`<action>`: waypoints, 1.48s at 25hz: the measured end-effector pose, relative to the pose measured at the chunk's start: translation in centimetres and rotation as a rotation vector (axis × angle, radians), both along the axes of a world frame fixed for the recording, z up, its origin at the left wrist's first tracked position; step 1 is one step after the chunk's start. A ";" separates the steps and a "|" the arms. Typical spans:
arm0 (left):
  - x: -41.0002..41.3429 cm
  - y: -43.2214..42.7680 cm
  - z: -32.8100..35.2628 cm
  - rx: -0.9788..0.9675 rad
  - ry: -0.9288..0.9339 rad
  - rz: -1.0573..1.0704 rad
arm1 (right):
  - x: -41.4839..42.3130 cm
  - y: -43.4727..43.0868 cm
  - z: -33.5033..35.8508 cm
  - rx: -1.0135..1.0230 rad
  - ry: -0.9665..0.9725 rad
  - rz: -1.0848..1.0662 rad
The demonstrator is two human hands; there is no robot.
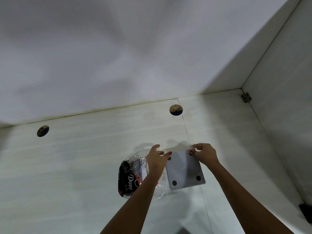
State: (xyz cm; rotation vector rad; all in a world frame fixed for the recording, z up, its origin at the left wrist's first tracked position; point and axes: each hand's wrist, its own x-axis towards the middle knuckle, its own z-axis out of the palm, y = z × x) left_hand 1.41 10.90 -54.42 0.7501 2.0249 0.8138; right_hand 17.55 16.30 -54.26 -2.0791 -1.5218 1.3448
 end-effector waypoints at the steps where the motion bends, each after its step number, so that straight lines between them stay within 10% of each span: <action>1: -0.1 0.2 -0.1 -0.060 -0.024 -0.006 | 0.0 0.0 -0.2 -0.063 0.022 -0.015; 10: -0.5 0.5 -2.4 -0.048 -0.045 -0.012 | -1.0 -1.0 -0.9 0.082 0.012 -0.120; 17: 2.9 -1.3 -0.8 -0.355 -0.455 0.236 | -0.5 -3.6 -0.1 -0.103 0.035 -0.007; 20: 3.4 -0.6 1.9 -0.092 -0.830 0.494 | -1.4 -2.5 2.9 -0.090 0.280 -0.244; 25: 0.6 2.3 9.0 0.695 -1.331 0.575 | -2.3 -0.2 11.6 0.483 0.993 -0.361; 32: -2.2 1.5 11.2 0.827 -1.174 0.302 | -3.4 0.3 13.2 0.060 1.121 -0.271; 37: -5.2 -0.6 9.9 0.424 -1.052 0.302 | -5.6 -2.8 11.1 0.391 0.993 -0.125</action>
